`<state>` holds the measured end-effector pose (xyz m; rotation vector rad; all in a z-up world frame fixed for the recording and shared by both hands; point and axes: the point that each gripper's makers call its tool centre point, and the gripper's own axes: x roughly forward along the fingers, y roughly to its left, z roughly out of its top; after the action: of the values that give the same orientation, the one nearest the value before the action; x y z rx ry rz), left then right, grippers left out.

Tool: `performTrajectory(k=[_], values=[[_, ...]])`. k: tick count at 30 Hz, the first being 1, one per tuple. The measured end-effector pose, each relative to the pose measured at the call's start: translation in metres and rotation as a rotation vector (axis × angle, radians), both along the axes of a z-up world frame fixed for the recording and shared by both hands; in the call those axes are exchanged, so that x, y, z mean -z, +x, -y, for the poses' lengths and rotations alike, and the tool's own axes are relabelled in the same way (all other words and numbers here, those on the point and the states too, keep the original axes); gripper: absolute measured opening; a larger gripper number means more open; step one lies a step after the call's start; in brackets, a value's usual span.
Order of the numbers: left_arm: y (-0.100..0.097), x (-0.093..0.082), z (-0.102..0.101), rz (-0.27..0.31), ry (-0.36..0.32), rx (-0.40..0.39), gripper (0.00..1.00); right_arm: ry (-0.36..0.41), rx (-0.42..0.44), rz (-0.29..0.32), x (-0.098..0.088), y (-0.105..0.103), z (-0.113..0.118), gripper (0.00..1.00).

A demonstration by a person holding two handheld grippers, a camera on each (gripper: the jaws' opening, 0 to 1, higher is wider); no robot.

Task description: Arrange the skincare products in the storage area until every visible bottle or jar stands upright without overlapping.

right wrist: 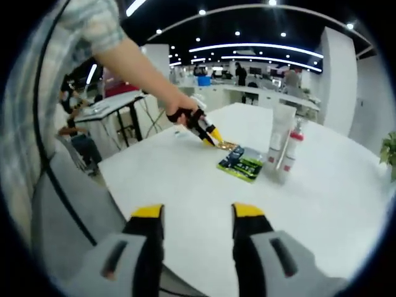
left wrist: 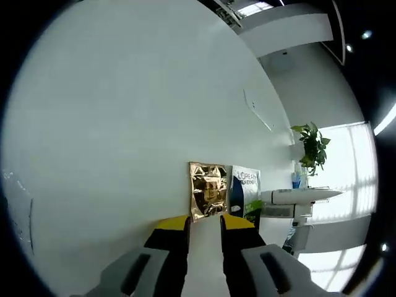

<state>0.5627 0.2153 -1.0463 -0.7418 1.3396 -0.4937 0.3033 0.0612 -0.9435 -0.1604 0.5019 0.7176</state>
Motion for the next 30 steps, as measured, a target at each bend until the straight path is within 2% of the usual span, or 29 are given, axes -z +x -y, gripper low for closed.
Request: performTrajectory(k=[4,6,8,9,12,15,16,19,23,24,26,27,30], values=[[0.001,-0.006,-0.012,0.026,0.004,-0.03,0.31,0.001,0.002,0.006,-0.001,0.0,0.001,0.41],[0.001,-0.013,-0.017,0.034,-0.006,-0.037,0.33,0.002,-0.01,0.007,-0.001,-0.001,-0.002,0.41],[0.007,-0.022,-0.032,0.097,0.015,-0.012,0.33,-0.004,-0.021,0.009,-0.001,-0.003,-0.003,0.41],[0.011,-0.029,-0.041,0.142,0.028,-0.003,0.34,-0.006,-0.024,0.01,0.0,-0.003,-0.004,0.41],[0.031,-0.041,-0.078,0.226,0.072,-0.02,0.36,-0.006,-0.028,0.013,-0.001,-0.003,-0.004,0.41],[0.044,-0.047,-0.116,0.315,0.183,-0.019,0.41,-0.004,-0.029,0.013,-0.002,-0.003,-0.005,0.41],[0.045,-0.047,-0.126,0.322,0.219,-0.029,0.44,-0.005,-0.032,0.013,-0.001,-0.003,-0.005,0.41],[0.041,-0.039,-0.147,0.338,0.315,-0.003,0.51,-0.005,-0.038,0.01,-0.001,-0.004,-0.006,0.41],[0.03,-0.008,-0.176,0.314,0.488,0.086,0.65,-0.006,-0.043,0.003,0.001,-0.005,-0.007,0.41],[0.022,0.001,-0.183,0.3,0.545,0.144,0.66,-0.007,-0.044,0.001,0.001,-0.005,-0.007,0.41],[0.015,0.008,-0.186,0.299,0.598,0.212,0.67,-0.007,-0.046,-0.005,0.002,-0.005,-0.007,0.41],[0.01,0.019,-0.197,0.287,0.674,0.289,0.67,-0.006,-0.047,-0.007,0.002,-0.005,-0.008,0.41],[0.004,0.03,-0.205,0.294,0.74,0.354,0.68,-0.008,-0.056,-0.017,0.004,-0.006,-0.009,0.41]])
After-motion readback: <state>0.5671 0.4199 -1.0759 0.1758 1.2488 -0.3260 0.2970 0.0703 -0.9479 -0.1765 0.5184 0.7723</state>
